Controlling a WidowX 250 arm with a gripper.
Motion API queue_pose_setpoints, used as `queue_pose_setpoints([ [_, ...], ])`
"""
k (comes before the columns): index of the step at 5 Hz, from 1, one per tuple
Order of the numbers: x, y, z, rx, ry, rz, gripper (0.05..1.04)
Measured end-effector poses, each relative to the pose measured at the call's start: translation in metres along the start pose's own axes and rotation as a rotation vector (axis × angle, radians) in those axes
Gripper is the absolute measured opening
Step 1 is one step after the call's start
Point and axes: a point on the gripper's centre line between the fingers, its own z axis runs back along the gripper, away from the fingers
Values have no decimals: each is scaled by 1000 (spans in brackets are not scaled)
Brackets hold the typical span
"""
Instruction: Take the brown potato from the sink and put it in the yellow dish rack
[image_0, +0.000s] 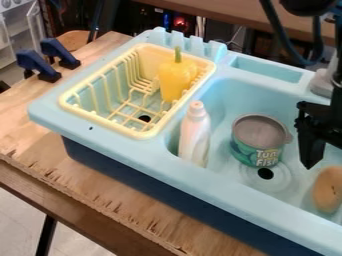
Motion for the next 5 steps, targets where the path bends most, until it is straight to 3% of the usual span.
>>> queue_pose_setpoints([
  [3, -2, 0, -15, -12, 45, 20, 1006],
  [4, 0, 0, -19, -11, 42, 21, 955],
  [5, -1, -2, -20, -15, 51, 2, 767],
])
